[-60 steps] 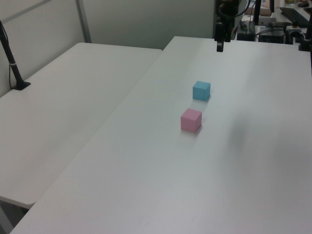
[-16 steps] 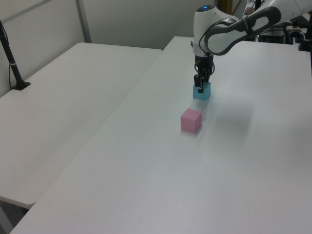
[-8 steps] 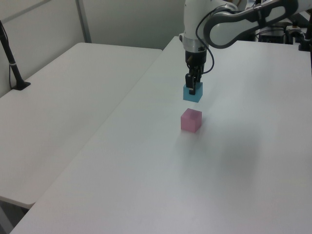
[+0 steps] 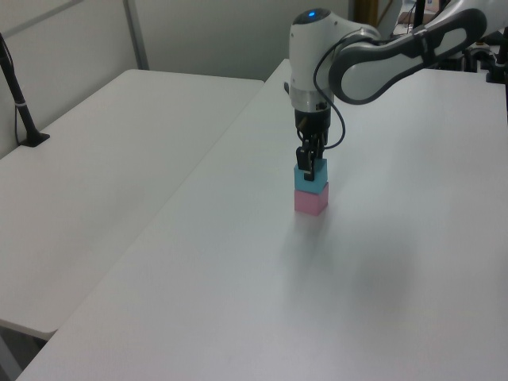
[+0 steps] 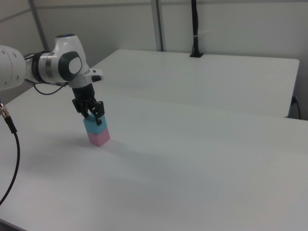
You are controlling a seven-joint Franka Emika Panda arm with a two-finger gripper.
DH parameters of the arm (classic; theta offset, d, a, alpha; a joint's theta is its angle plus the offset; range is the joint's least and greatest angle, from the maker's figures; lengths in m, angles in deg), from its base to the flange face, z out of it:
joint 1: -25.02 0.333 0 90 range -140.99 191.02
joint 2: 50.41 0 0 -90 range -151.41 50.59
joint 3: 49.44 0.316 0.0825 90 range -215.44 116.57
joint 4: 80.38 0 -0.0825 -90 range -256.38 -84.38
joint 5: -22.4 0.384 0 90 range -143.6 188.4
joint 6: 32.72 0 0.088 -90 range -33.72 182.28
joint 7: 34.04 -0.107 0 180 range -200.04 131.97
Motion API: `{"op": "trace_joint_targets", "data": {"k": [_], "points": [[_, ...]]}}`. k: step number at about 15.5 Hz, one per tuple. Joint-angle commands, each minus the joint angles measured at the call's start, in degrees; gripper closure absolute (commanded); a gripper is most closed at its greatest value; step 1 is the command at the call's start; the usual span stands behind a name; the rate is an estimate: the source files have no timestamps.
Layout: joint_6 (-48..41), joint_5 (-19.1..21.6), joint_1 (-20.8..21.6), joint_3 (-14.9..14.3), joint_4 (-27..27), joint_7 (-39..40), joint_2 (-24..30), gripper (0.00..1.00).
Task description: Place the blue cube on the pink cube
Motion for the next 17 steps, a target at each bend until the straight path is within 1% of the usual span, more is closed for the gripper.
{"op": "trace_joint_targets", "data": {"k": [1, 4, 6, 8, 10, 12, 13, 15, 17], "points": [[-0.31, -0.68, 0.52, -0.64, -0.02, -0.59, 0.89, 0.0], [-1.1, -0.59, 0.53, -0.73, -0.28, -0.5, 4.39, 0.0], [-4.86, -0.59, 0.09, -0.73, -0.19, -0.41, 7.21, 0.0], [-8.03, -0.5, -0.18, -1.51, -0.45, -0.32, 10.89, 0.0], [-12.07, -0.15, -2.71, -1.52, -0.63, 0.73, 14.5, 0.0], [-16.73, 0.72, -5.0, -1.52, -1.76, 6.24, 18.1, 0.0], [-17.7, 1.6, -5.71, -1.69, -2.56, 8.53, 19.68, 0.0], [-18.67, 3.27, -8.25, -1.69, -2.91, 9.96, 21.02, 0.0], [-19.03, 3.28, -8.7, -1.69, -2.83, 10.14, 21.19, 0.0]]}}
